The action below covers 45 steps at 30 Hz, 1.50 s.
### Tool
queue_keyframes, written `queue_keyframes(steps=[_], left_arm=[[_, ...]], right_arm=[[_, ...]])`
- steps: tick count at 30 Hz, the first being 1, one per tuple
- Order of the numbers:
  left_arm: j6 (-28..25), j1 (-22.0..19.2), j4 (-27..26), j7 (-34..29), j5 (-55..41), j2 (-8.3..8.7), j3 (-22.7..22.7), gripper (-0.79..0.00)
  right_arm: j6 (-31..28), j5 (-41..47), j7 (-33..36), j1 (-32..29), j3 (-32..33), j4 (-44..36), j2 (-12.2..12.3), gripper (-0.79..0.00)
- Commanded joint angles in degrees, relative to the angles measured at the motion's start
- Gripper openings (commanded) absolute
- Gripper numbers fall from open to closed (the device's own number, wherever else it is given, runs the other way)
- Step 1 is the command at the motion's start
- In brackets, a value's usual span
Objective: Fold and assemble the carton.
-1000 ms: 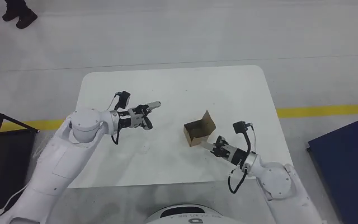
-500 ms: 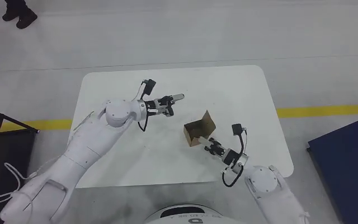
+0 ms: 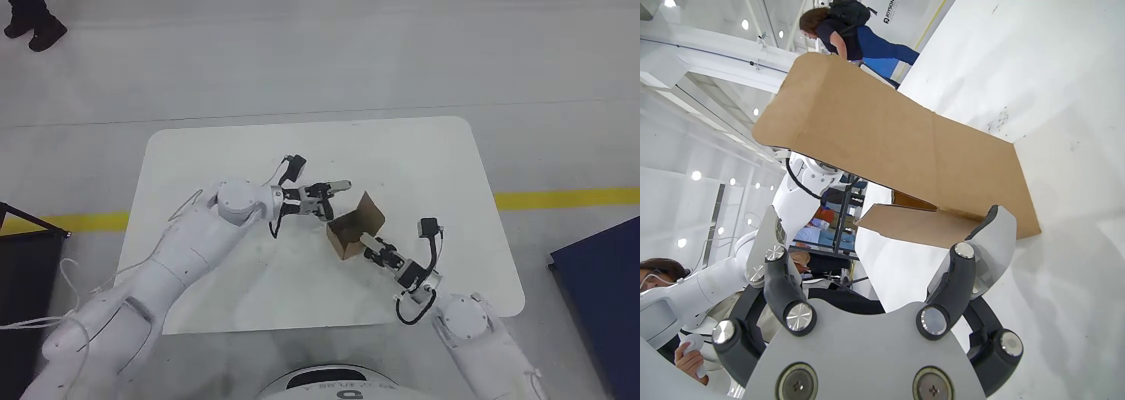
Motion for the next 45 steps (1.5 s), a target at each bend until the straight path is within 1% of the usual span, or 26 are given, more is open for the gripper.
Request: queue_keyframes(steps=[1,4,9,15,21,25,29,32,33,34,36,37,41,45], left_arm=[[-0.75,0.88,0.26,-1.59,-2.52,0.12,-1.34,0.000],[-1.14,2.61,0.23,-2.88,-6.33,0.68,-4.10,0.000],[-1.41,6.04,-1.93,-4.11,-6.38,2.55,-8.50,0.000],[-0.67,11.65,-8.25,-3.28,-4.70,5.11,-14.27,0.000],[1.15,17.07,-15.16,-2.14,-3.19,7.15,-19.63,0.000],[1.54,20.97,-18.96,-0.80,-2.78,8.49,-24.12,0.000],[2.06,24.80,-22.33,0.67,-1.49,9.79,-28.81,0.000],[2.27,27.08,-24.60,1.47,-1.21,10.41,-31.49,0.000],[2.40,27.66,-25.25,1.55,-1.16,10.51,-31.98,0.000],[2.67,28.06,-25.70,1.62,-1.06,10.59,-32.32,0.000],[3.26,28.40,-26.02,1.62,-0.85,10.58,-32.29,0.000],[3.47,28.35,-25.99,1.68,-0.66,10.51,-32.07,0.000],[3.69,27.48,-25.01,1.96,-0.51,10.04,-30.66,0.000],[3.58,26.15,-23.38,1.99,-0.50,9.45,-29.06,0.000]], right_arm=[[0.12,0.60,0.27,1.40,-0.22,1.10,-0.04,0.000],[0.51,1.34,0.55,4.14,-1.03,3.21,-0.21,0.000],[0.07,3.93,1.01,8.54,-2.61,7.25,-0.62,0.000],[-1.65,8.01,2.51,13.67,-5.91,12.52,-1.44,0.000],[-2.83,8.63,3.28,18.49,-9.33,15.85,-2.32,0.000],[-4.01,8.06,2.39,18.70,-8.72,15.62,-2.24,0.000],[-4.96,7.59,1.95,16.09,-6.07,13.79,-1.56,0.000],[-4.18,5.78,1.39,13.84,-4.31,12.57,-1.05,-0.015],[-3.78,5.41,1.54,13.25,-4.14,12.28,-0.95,-0.034],[-3.23,4.95,1.74,12.92,-4.05,12.26,-0.87,-0.135],[-2.33,4.70,2.03,12.80,-4.34,12.47,-0.85,-0.311],[-2.04,4.62,2.20,12.88,-4.66,12.63,-0.88,-0.357],[-1.19,3.99,2.25,13.68,-6.31,13.22,-1.14,-0.394],[0.19,2.49,1.47,14.92,-7.84,13.92,-1.43,-0.406]])
